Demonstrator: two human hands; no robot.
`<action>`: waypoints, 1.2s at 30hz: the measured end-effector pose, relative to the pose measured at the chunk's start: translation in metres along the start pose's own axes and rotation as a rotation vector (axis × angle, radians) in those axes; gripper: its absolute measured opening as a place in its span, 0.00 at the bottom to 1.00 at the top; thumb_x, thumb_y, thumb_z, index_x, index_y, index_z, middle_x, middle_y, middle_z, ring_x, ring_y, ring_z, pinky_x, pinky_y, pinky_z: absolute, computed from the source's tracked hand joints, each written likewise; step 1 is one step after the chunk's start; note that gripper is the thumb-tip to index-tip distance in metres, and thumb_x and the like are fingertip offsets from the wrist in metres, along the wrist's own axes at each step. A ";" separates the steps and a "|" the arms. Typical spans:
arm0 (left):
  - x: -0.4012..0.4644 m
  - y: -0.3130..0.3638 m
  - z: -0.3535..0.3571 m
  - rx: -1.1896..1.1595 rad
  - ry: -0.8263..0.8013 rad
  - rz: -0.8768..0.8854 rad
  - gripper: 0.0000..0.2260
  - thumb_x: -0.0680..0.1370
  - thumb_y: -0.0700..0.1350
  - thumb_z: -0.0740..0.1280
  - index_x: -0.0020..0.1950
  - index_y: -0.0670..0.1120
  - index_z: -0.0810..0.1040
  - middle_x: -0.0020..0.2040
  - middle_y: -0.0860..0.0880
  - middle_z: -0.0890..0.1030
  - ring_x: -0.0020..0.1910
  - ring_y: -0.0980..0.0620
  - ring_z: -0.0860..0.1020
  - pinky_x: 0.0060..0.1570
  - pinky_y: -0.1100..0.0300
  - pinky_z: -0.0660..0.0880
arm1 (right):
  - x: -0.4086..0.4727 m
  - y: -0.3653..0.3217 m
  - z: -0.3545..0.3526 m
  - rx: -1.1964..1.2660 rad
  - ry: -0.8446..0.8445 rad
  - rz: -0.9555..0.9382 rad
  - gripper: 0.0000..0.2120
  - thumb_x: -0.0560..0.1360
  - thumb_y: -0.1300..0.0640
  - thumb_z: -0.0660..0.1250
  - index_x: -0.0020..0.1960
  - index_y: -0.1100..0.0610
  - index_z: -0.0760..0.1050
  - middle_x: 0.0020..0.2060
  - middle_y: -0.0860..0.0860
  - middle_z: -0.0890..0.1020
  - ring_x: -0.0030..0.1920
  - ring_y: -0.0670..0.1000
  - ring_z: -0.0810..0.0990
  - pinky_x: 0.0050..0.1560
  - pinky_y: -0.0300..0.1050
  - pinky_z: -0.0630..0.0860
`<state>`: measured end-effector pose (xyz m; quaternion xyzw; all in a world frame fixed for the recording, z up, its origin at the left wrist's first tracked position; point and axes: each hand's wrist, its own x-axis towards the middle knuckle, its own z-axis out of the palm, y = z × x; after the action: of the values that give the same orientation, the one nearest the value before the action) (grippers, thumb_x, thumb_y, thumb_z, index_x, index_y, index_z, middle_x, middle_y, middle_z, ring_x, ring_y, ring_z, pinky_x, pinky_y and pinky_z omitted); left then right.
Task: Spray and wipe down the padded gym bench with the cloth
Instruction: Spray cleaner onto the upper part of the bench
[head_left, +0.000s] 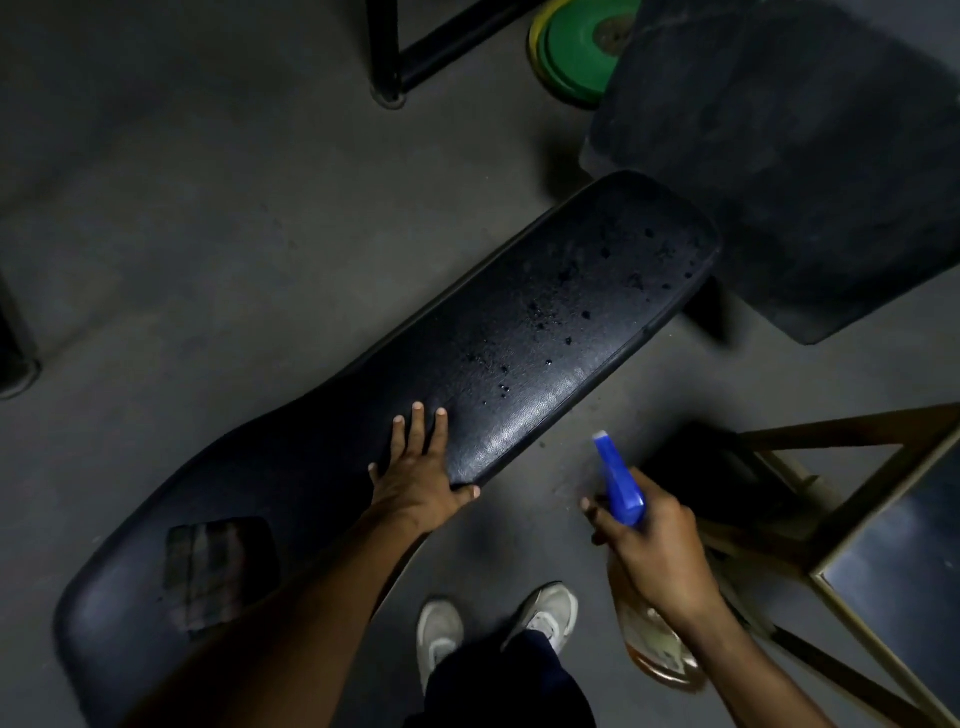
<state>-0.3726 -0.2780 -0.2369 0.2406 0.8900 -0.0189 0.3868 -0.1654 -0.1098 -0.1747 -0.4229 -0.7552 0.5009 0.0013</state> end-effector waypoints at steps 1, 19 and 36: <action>0.000 0.000 0.000 -0.005 -0.005 0.000 0.52 0.71 0.68 0.68 0.79 0.57 0.33 0.77 0.54 0.26 0.78 0.48 0.31 0.71 0.30 0.53 | -0.001 0.001 0.001 0.008 0.001 0.002 0.10 0.74 0.57 0.78 0.42 0.52 0.76 0.32 0.50 0.83 0.30 0.44 0.84 0.35 0.34 0.74; -0.043 -0.062 0.018 -0.099 0.166 -0.011 0.42 0.77 0.61 0.63 0.81 0.49 0.42 0.81 0.50 0.36 0.80 0.50 0.37 0.76 0.39 0.46 | -0.045 -0.041 0.084 -0.017 -0.154 -0.100 0.11 0.75 0.49 0.76 0.45 0.52 0.75 0.33 0.53 0.82 0.36 0.54 0.82 0.43 0.55 0.80; -0.073 -0.104 0.019 -0.109 0.109 -0.056 0.43 0.77 0.63 0.63 0.81 0.48 0.41 0.81 0.49 0.37 0.80 0.49 0.39 0.76 0.39 0.46 | -0.085 -0.037 0.102 -0.057 -0.139 -0.081 0.10 0.74 0.49 0.78 0.49 0.46 0.78 0.35 0.50 0.84 0.35 0.51 0.84 0.43 0.51 0.81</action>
<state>-0.3628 -0.4043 -0.2155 0.1948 0.9159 0.0321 0.3495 -0.1774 -0.2463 -0.1614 -0.3558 -0.7839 0.5070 -0.0430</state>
